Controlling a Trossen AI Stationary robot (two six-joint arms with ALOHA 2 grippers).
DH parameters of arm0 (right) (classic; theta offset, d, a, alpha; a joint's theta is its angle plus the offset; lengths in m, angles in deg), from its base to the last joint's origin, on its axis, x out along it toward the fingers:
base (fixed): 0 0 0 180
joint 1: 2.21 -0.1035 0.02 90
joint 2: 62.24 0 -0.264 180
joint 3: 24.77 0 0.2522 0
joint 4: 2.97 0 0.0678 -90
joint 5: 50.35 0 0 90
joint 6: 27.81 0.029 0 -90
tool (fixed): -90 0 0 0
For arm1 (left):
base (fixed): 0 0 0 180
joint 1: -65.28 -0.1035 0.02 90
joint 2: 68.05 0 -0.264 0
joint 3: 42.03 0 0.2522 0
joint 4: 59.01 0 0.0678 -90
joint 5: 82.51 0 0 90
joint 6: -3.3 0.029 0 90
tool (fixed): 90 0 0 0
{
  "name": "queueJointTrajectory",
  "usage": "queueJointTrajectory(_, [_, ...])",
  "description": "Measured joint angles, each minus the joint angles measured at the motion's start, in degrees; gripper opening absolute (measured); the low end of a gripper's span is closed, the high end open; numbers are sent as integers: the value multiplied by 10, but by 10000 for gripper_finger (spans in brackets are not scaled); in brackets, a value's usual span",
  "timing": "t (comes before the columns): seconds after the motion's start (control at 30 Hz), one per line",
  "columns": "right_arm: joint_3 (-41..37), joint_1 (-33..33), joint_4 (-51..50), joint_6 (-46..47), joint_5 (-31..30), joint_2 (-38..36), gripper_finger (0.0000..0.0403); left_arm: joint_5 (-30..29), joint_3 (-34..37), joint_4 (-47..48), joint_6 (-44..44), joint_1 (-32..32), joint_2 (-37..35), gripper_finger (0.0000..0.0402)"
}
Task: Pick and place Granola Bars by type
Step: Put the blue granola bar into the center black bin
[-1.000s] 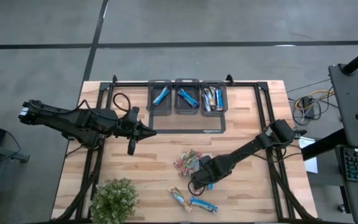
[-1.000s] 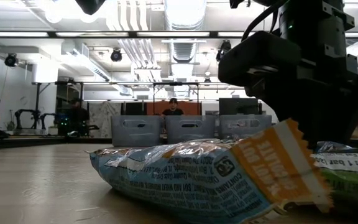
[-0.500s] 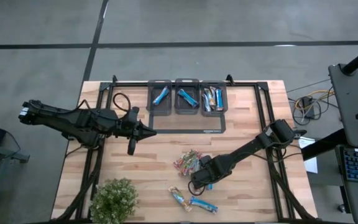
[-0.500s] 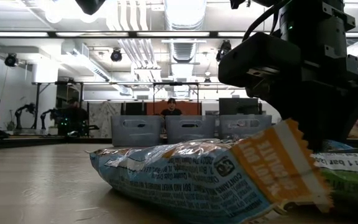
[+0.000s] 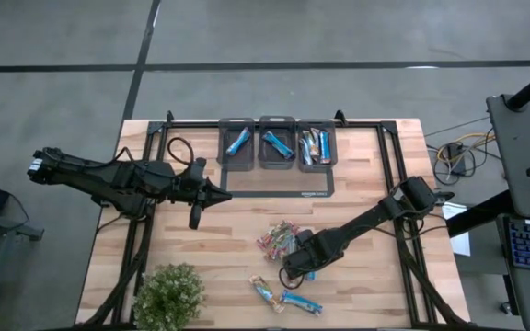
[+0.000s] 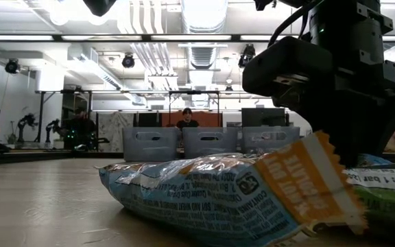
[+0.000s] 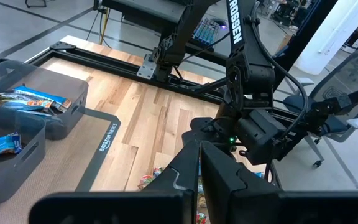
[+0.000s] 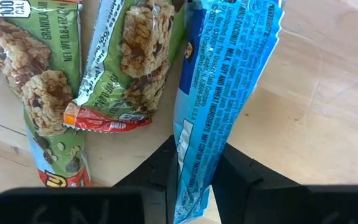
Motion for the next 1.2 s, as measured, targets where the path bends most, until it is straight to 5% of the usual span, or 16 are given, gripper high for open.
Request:
queueJointTrajectory(0.73, [1, 32, -40, -51, -59, -119, 70, 0, 0, 0, 0, 0, 0, 0])
queueJointTrajectory(1.2, [4, 123, -39, -172, -75, -203, 70, 0, 0, 0, 0, 0, 0, 0])
